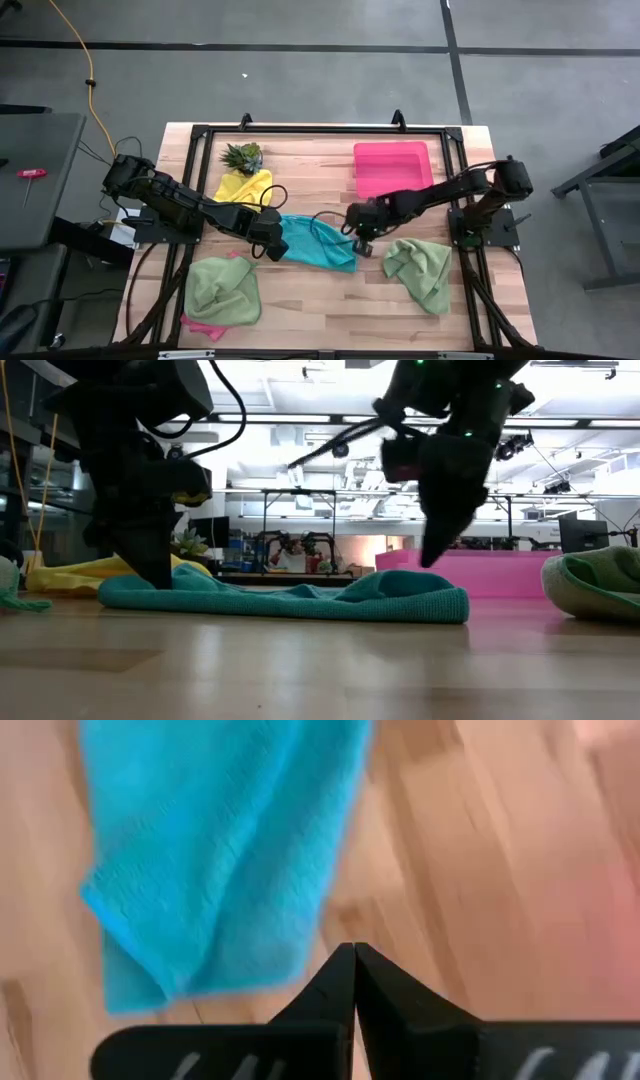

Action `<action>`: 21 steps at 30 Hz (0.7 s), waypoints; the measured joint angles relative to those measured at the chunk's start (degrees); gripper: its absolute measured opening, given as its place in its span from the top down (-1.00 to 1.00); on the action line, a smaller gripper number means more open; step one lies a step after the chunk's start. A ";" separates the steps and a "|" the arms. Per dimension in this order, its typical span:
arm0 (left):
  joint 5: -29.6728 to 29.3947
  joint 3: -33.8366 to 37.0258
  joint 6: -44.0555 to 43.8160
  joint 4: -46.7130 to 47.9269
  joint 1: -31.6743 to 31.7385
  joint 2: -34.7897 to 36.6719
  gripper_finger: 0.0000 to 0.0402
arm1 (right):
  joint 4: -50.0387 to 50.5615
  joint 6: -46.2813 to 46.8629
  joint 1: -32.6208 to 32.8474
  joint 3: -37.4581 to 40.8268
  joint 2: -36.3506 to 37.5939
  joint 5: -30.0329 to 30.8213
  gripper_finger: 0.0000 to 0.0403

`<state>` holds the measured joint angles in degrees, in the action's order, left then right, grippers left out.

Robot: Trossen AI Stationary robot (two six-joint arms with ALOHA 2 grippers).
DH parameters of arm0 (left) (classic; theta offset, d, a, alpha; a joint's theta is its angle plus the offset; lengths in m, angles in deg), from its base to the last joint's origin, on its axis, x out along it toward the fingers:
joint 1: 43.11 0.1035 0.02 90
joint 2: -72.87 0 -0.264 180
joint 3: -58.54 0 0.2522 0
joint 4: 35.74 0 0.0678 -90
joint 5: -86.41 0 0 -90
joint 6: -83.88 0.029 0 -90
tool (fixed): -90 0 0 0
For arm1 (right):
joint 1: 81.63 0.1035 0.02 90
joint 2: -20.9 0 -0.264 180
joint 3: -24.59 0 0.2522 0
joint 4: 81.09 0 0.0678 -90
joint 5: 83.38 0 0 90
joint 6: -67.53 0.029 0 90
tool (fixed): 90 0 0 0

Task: Fold microfiber towels
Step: Fold the blue microfiber cloth

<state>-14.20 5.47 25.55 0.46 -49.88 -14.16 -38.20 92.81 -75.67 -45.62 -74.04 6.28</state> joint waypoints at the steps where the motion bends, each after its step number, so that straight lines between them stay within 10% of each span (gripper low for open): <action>1: -0.05 -0.01 0.00 -0.03 0.00 0.00 1.00 | 1.57 0.11 0.00 0.00 0.18 -0.76 1.00; 21: -0.73 -0.02 -1.01 -2.97 0.00 0.02 0.99 | -15.59 8.46 4.38 8.63 -3.26 -7.07 1.00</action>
<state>-14.93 5.45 24.54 -2.51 -49.88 -14.14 -53.79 101.27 -71.29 -36.99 -77.30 -0.79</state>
